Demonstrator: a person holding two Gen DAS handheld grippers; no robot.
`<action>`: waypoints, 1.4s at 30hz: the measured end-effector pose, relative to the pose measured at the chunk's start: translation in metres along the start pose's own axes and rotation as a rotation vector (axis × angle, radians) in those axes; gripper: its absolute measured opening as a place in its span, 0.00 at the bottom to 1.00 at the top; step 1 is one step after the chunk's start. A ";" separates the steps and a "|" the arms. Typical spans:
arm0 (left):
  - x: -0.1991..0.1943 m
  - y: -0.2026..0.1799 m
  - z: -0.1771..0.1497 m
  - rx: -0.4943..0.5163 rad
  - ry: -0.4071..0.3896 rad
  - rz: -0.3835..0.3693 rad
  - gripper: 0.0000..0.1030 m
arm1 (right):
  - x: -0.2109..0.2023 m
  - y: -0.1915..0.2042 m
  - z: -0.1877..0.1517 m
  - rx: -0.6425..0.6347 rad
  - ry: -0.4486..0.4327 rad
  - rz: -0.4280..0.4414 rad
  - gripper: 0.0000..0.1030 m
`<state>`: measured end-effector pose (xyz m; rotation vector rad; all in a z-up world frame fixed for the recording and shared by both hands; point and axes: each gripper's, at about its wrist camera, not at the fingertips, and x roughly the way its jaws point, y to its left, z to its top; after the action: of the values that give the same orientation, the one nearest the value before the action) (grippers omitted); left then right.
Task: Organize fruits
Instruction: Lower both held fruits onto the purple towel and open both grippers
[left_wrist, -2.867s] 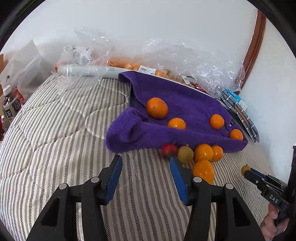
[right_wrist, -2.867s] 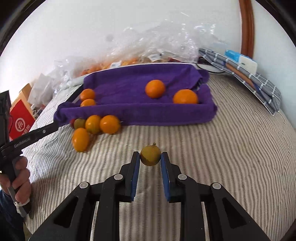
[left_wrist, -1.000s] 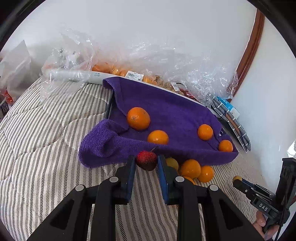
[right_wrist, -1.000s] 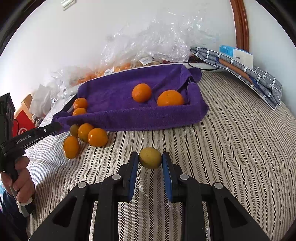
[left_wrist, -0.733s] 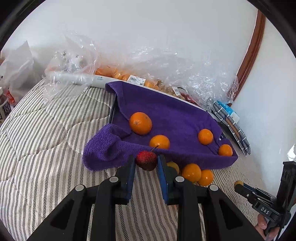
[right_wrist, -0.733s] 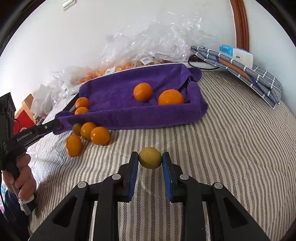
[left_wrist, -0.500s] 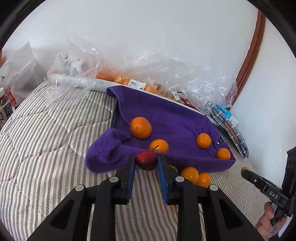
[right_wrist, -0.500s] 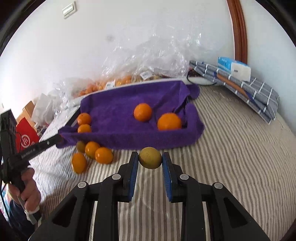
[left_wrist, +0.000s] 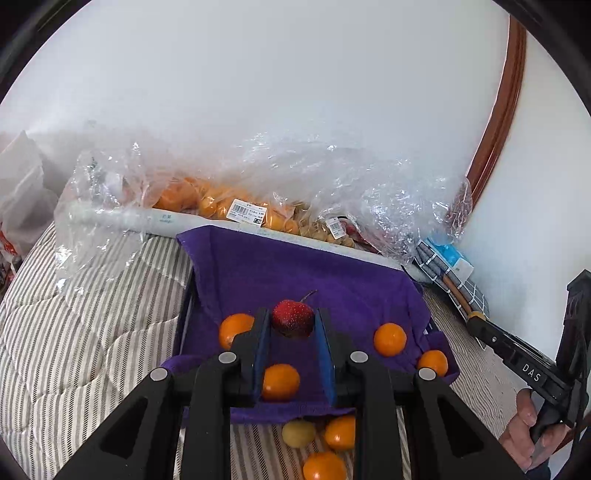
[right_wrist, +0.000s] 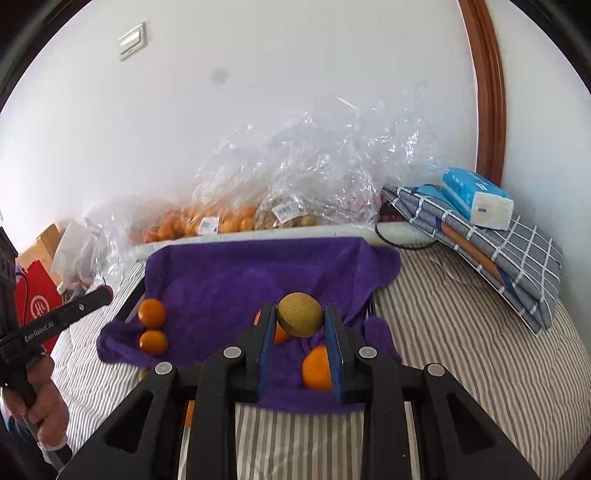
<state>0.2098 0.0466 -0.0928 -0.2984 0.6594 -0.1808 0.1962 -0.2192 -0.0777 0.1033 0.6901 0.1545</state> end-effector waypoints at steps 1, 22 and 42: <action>0.008 -0.002 0.002 0.002 0.006 0.011 0.23 | 0.007 -0.002 0.005 0.007 -0.002 0.002 0.25; 0.074 0.004 -0.018 -0.021 0.128 0.012 0.23 | 0.086 -0.018 -0.014 -0.003 0.119 -0.031 0.25; 0.056 -0.002 -0.019 0.010 0.023 0.009 0.42 | 0.049 -0.017 -0.012 0.029 0.001 -0.035 0.53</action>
<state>0.2408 0.0262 -0.1387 -0.2842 0.6821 -0.1792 0.2274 -0.2270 -0.1197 0.1192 0.6948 0.1115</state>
